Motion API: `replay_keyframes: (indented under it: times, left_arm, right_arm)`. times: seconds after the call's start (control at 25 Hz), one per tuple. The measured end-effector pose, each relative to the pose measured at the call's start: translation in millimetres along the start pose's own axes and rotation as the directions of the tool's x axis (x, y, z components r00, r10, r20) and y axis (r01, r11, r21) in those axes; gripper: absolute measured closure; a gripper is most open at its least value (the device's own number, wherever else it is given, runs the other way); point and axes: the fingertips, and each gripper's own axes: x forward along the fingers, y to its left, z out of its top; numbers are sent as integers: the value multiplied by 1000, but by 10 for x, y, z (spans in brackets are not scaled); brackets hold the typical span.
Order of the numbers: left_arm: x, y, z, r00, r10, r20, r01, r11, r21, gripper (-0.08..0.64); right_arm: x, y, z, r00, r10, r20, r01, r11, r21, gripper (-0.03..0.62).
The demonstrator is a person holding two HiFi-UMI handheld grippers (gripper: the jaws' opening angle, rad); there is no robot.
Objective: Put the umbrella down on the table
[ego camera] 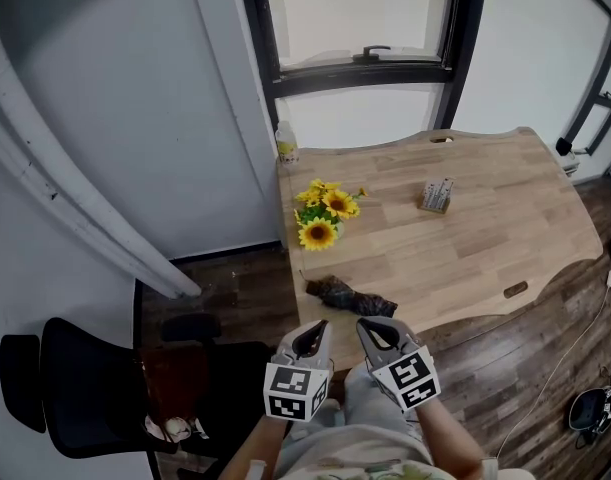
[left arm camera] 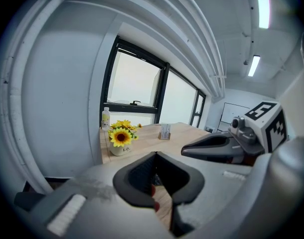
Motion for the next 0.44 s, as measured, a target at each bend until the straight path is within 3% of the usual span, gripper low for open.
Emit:
replay_keyframes:
  times: [0.44]
  left_arm:
    - [-54, -48, -8, 1000, -6, 1, 6, 1000, 7, 558]
  right_arm:
    - [-59, 24, 0, 1000, -27, -2, 27, 1000, -6, 594]
